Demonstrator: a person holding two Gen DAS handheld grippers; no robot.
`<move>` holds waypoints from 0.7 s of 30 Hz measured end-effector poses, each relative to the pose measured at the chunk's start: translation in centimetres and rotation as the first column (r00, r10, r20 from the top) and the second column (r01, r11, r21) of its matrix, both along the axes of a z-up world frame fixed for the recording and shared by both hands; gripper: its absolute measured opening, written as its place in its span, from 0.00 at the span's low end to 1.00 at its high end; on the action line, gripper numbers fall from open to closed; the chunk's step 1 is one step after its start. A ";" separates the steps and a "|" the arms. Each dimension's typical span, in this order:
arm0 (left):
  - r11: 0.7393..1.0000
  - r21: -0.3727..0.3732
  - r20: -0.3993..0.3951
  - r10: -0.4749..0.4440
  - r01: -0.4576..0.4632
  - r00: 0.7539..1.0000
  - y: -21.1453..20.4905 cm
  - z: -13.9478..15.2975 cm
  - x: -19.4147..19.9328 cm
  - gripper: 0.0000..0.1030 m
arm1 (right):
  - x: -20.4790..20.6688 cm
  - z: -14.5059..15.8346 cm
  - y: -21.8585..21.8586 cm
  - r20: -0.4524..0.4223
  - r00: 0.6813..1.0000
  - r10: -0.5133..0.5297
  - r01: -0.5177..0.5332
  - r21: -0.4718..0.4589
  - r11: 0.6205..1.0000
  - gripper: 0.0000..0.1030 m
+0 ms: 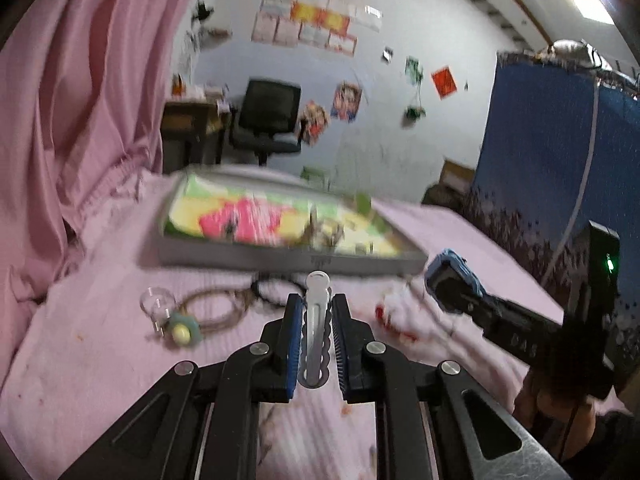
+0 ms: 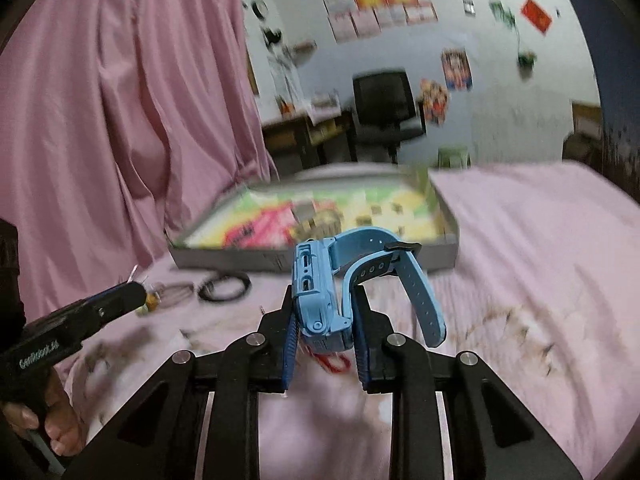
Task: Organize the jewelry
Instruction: 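Lower the watch into the tray with the right tool while the left releases the clip there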
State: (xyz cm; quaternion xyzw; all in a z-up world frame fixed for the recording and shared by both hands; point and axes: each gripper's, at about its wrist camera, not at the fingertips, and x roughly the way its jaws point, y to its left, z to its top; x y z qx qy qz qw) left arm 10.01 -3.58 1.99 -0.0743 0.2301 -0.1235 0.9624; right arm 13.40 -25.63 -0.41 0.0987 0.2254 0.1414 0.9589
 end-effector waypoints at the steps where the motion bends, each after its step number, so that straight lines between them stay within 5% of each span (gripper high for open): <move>1: 1.000 -0.001 0.025 0.011 -0.011 1.000 0.0 0.7 0.2 0.14 | -0.2 0.7 0.1 0.031 1.000 -0.002 0.002 -0.002 1.000 0.21; 6: 0.999 0.003 0.132 0.047 -0.048 0.990 0.1 3.4 1.8 0.14 | 0.4 4.0 0.7 0.159 0.987 -0.002 0.004 -0.013 1.000 0.21; 12: 0.996 0.032 0.190 0.070 -0.077 0.979 -0.3 4.7 5.6 0.14 | 3.7 5.4 1.2 0.201 0.980 0.001 0.004 -0.025 1.000 0.21; 21: 0.992 0.055 0.142 0.101 -0.110 0.985 -0.9 3.2 12.7 0.14 | 9.9 4.5 1.8 0.177 0.984 -0.037 0.038 -0.002 0.999 0.21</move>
